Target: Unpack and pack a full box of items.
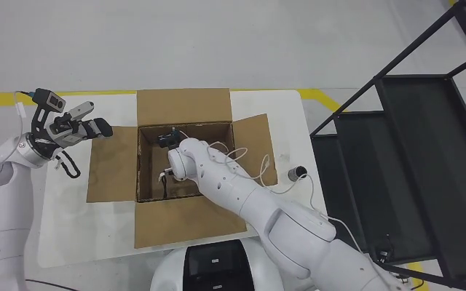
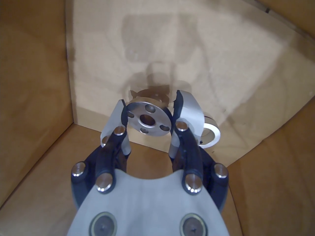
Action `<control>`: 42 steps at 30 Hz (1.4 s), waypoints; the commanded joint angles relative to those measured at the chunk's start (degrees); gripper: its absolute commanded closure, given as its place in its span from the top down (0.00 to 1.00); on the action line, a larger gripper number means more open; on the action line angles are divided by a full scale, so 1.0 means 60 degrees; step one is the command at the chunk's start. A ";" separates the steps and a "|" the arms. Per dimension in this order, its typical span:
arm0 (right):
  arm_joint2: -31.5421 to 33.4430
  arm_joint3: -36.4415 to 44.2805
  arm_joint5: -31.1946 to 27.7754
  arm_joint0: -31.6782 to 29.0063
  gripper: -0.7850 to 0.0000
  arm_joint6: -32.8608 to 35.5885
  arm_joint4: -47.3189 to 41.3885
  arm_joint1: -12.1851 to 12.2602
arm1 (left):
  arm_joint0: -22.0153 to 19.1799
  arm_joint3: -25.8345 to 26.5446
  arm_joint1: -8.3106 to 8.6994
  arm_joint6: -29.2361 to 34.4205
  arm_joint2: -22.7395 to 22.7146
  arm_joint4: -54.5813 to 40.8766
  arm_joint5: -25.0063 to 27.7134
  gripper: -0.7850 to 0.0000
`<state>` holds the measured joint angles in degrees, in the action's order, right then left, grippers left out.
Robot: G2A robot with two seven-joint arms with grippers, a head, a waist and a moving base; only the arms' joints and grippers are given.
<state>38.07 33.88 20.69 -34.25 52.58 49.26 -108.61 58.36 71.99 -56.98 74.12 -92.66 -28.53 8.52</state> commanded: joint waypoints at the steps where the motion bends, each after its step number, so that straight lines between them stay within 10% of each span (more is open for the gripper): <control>1: 0.0000 -0.0037 0.0020 -0.0006 0.51 -0.0014 0.0008 -0.0022 | 0.0000 0.0000 0.0000 0.0000 0.0000 0.0000 0.0000 1.00; 2: -0.0006 -0.0049 0.0040 -0.0014 0.93 -0.0018 0.0017 -0.0037 | 0.0000 0.0000 0.0000 0.0000 0.0000 0.0000 0.0000 1.00; 3: -0.0009 -0.0063 0.0049 -0.0022 1.00 -0.0032 0.0023 -0.0052 | 0.0000 0.0000 0.0000 0.0000 0.0000 0.0000 0.0000 1.00; 23: -0.0063 -0.0397 0.0103 -0.0029 1.00 -0.0303 0.0227 -0.0333 | 0.0000 0.0000 0.0000 0.0000 0.0000 0.0000 0.0000 1.00; 40: -0.0070 -0.0955 0.0249 -0.0013 0.78 -0.0582 0.0355 -0.0588 | 0.0000 0.0000 0.0000 0.0000 0.0000 0.0000 0.0000 1.00; 42: -0.0074 -0.1013 0.0288 0.0007 0.61 -0.0603 0.0396 -0.0614 | 0.0000 0.0000 0.0000 0.0000 0.0000 0.0000 0.0000 1.00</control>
<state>37.66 27.92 22.34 -34.25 48.99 51.50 -112.25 58.36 71.99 -56.98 74.12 -92.66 -28.53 8.52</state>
